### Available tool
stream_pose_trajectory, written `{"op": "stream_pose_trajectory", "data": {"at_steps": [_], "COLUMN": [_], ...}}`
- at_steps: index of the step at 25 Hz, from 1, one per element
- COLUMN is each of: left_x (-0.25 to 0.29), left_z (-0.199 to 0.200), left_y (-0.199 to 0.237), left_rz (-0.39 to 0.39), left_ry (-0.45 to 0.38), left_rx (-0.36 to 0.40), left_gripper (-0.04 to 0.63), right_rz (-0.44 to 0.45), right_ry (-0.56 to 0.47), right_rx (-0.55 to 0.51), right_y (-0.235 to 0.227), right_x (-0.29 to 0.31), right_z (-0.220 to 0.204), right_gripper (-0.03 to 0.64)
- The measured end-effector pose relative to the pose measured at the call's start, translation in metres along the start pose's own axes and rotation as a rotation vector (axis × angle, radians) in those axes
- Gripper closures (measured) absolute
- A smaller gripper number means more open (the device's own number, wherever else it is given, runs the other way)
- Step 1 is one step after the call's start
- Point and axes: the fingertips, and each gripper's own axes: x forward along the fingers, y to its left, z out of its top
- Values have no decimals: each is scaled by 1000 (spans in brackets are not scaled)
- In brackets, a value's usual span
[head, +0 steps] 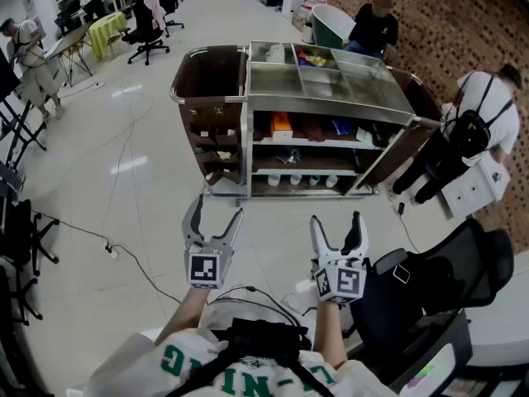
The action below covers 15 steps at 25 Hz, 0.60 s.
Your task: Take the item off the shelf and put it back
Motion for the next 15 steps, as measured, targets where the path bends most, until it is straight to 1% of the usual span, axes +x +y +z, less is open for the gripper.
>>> {"op": "stream_pose_trajectory", "data": {"at_steps": [2, 3, 6, 9, 13, 15], "left_x": [-7, -10, -14, -14, -2, 5], "left_z": [-7, -8, -7, -12, -21, -19], "left_y": [6, 10, 19, 18, 9, 1], "left_rz": [-33, -41, -33, -55, -91, -84], "left_ry": [-4, -5, -9, -3, -1, 6], "left_rx": [44, 50, -6, -19, -5, -39], "left_gripper": [219, 219, 219, 219, 219, 219], "right_rz": [-7, -7, 2, 1, -22, -23], "right_ry": [10, 12, 14, 27, 41, 41], "right_rx": [-4, -5, -12, -30, -31, -31], "right_y": [14, 20, 36, 44, 32, 24], "right_x": [-4, -5, -8, -17, -16, -13], "right_z": [-2, -3, -8, -10, -12, -13], "right_gripper": [144, 144, 144, 144, 144, 145]}}
